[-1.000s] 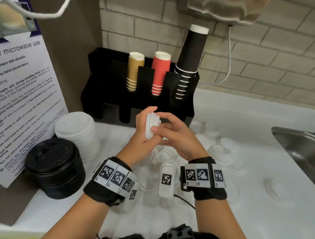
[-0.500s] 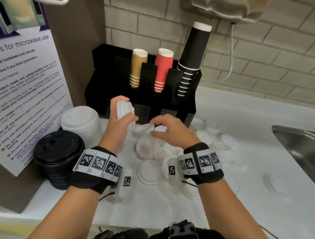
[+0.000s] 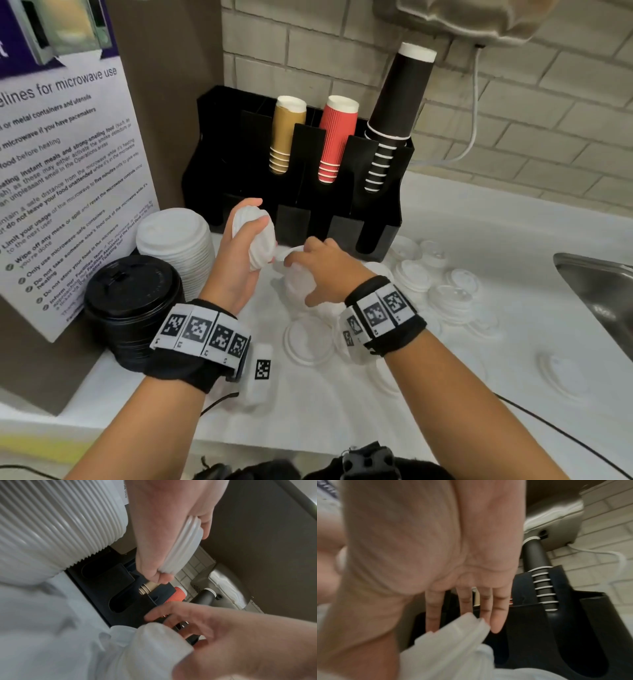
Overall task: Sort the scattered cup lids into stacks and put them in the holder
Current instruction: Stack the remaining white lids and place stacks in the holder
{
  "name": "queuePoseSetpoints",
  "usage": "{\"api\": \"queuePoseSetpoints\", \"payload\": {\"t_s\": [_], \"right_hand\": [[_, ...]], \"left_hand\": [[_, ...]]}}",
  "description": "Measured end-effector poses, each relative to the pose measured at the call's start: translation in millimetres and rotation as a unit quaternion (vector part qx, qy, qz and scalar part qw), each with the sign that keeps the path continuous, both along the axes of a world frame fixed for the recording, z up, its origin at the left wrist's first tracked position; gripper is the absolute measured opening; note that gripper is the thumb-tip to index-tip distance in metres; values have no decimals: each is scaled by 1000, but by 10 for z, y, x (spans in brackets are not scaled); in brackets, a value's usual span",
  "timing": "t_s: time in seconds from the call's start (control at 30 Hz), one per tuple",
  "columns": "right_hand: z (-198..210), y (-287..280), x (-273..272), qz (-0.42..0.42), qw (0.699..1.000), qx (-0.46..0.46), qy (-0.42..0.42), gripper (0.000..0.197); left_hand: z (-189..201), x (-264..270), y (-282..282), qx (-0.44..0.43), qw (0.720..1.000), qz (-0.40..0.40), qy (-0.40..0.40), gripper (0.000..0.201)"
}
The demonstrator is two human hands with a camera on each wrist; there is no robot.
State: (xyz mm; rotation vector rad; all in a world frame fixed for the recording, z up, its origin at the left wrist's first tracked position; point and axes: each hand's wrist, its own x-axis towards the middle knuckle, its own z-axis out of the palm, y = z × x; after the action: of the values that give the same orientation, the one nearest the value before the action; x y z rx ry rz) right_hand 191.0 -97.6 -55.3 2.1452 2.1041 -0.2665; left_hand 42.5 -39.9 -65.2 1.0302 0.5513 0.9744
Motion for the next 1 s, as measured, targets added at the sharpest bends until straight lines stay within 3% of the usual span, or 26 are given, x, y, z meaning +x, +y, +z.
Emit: {"api": "queuePoseSetpoints", "payload": {"t_s": [0.07, 0.13, 0.2, 0.27, 0.37, 0.5, 0.6, 1.0], "right_hand": [[103, -68, 102, -66, 988, 59, 126, 75], [166, -166, 160, -113, 938, 143, 295, 67], [178, -264, 100, -120, 878, 210, 413, 55], [143, -325, -25, -117, 834, 249, 478, 49], [66, -347, -159, -125, 797, 276, 522, 49], [43, -356, -172, -117, 780, 288, 544, 51], [57, -360, -144, -98, 784, 284, 544, 55], [24, -341, -196, -88, 772, 295, 556, 56]], "left_hand": [[-2, 5, -5, -10, 1000, -2, -5, 30], [-20, 26, -14, -13, 1000, -5, 0, 28], [-32, 64, -32, -13, 1000, -16, 10, 33], [-37, 110, -56, -14, 999, -26, 22, 44], [-33, 164, -96, 4, 999, -41, 27, 43], [-30, 200, -128, 21, 997, -72, 21, 47], [-24, 205, -135, 28, 995, -91, 10, 50], [72, 196, -189, 23, 997, -79, 14, 76]]}}
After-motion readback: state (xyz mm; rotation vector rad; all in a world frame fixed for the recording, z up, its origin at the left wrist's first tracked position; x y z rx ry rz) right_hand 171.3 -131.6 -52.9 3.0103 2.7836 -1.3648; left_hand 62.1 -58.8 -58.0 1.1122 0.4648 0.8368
